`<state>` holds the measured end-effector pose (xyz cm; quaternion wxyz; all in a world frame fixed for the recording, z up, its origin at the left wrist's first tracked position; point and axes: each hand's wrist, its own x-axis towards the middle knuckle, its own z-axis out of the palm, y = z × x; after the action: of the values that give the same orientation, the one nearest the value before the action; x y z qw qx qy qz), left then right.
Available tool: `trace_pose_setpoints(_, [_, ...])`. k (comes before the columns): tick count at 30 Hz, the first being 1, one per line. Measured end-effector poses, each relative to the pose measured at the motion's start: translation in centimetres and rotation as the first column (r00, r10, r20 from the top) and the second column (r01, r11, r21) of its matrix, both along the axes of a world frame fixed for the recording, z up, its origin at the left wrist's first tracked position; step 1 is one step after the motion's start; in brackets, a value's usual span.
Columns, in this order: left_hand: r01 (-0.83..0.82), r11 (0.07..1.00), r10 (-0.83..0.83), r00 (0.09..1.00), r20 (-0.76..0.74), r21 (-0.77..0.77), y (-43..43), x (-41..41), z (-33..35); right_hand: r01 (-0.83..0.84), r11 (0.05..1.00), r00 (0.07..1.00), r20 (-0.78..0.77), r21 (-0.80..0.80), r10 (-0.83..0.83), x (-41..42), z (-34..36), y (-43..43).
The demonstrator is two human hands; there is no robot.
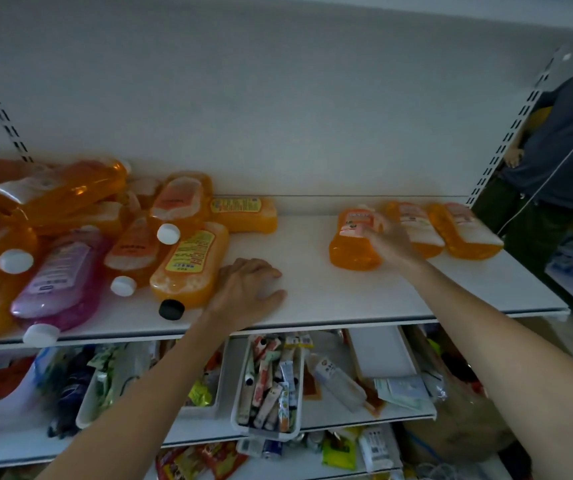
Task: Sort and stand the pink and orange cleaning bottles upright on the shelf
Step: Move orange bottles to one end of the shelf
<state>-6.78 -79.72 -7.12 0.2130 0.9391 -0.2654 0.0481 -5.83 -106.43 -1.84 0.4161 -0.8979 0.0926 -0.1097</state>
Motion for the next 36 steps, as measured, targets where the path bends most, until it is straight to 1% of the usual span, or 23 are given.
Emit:
trace_pose_setpoints(2, [-0.002, 1.0, 0.002, 1.0, 0.004, -0.009, 0.0, 0.1, -0.2, -0.026, 1.0, 0.995, -0.096, 0.01, 0.027, 0.6, -0.2, -0.3])
trace_pose_setpoints(4, [-0.003, 1.0, 0.003, 1.0, 0.017, -0.001, 0.0, 0.2, -0.4, -0.033, 0.998, 0.981, -0.195, -0.053, 0.022, 0.9, -0.3, -0.4])
trace_pose_setpoints(6, [-0.003, 1.0, 0.003, 1.0, 0.019, 0.007, 0.0, 0.3, -0.4, -0.036, 0.995, 0.979, -0.206, -0.092, 0.016, 1.0, -0.4, -0.7])
trace_pose_setpoints(8, [-0.004, 1.0, 0.004, 1.0, 0.025, 0.001, 0.0, 0.2, -0.4, -0.041, 0.995, 0.985, -0.17, -0.087, 0.026, 1.0, -0.4, -1.0])
trace_pose_setpoints(9, [-0.001, 1.0, 0.001, 1.0, 0.028, -0.003, 0.0, 0.2, -0.4, -0.039, 0.993, 0.992, -0.121, -0.109, 0.025, 1.1, -0.5, -1.1])
trace_pose_setpoints(12, [0.009, 1.0, -0.009, 1.0, 0.03, 0.004, 0.0, 0.3, -0.4, 0.055, 0.962, 0.998, 0.01, -0.267, -0.054, 0.6, -0.5, -1.2])
trace_pose_setpoints(13, [0.01, 1.0, -0.01, 0.999, 0.033, 0.004, 0.1, 0.2, -0.4, 0.07, 0.948, 0.997, 0.046, -0.311, -0.058, 0.5, -0.6, -1.3])
trace_pose_setpoints(15, [0.013, 1.0, -0.012, 0.999, 0.043, -0.012, 0.1, 0.2, -0.4, 0.05, 0.934, 0.996, 0.082, -0.354, -0.023, 0.0, -0.8, -1.4])
trace_pose_setpoints(19, [0.019, 1.0, -0.019, 0.999, 0.036, 0.01, 0.1, -0.1, -0.1, 0.035, 0.926, 0.994, 0.112, -0.377, 0.008, -0.2, -0.5, -0.9])
trace_pose_setpoints(21, [0.026, 1.0, -0.026, 0.999, 0.029, 0.01, 0.1, -0.3, 0.0, 0.04, 0.929, 0.996, 0.094, -0.368, -0.005, -0.1, -0.2, -0.7])
trace_pose_setpoints(23, [0.029, 1.0, -0.028, 0.999, 0.03, -0.01, 0.2, -0.5, 0.2, 0.08, 0.929, 0.994, 0.099, -0.362, -0.047, 0.0, -0.1, -0.9])
trace_pose_setpoints(25, [0.038, 0.998, -0.034, 0.998, 0.059, -0.055, 0.3, -0.8, 0.1, 0.14, 0.901, 0.987, 0.129, -0.412, -0.094, -0.1, 0.0, -0.9])
trace_pose_setpoints(27, [0.065, 0.99, -0.053, 0.994, 0.097, -0.126, 0.5, -1.1, 0.2, 0.166, 0.843, 0.983, 0.149, -0.512, -0.104, 0.0, 0.2, -0.1])
trace_pose_setpoints(29, [0.11, 0.985, -0.1, 0.991, 0.084, -0.133, 0.7, -1.6, 0.8, 0.127, 0.786, 0.987, 0.157, -0.605, -0.039, 0.4, 0.6, 1.6])
trace_pose_setpoints(30, [0.13, 0.987, -0.12, 0.988, 0.1, -0.098, 0.9, -1.9, 1.2, 0.08, 0.771, 0.987, 0.156, -0.632, 0.026, 0.7, 0.8, 2.8])
trace_pose_setpoints(31, [0.145, 0.989, -0.139, 0.981, 0.132, -0.038, 0.9, -2.3, 1.6, 0.026, 0.771, 0.983, 0.156, -0.637, 0.097, 1.1, 1.0, 4.1])
trace_pose_setpoints(33, [0.169, 0.982, -0.187, 0.942, 0.278, 0.085, 1.1, -3.1, 2.5, -0.069, 0.77, 0.965, 0.154, -0.635, 0.214, 1.5, 1.6, 7.0])
trace_pose_setpoints(34, [0.17, 0.98, -0.197, 0.921, 0.335, 0.106, 1.4, -3.3, 3.1, -0.111, 0.755, 0.952, 0.148, -0.646, 0.267, 1.8, 1.8, 8.6])
trace_pose_setpoints(36, [0.14, 0.986, -0.163, 0.922, 0.352, 0.089, 2.9, -2.9, 4.2, -0.21, 0.715, 0.921, 0.111, -0.667, 0.374, 2.1, 2.0, 11.8])
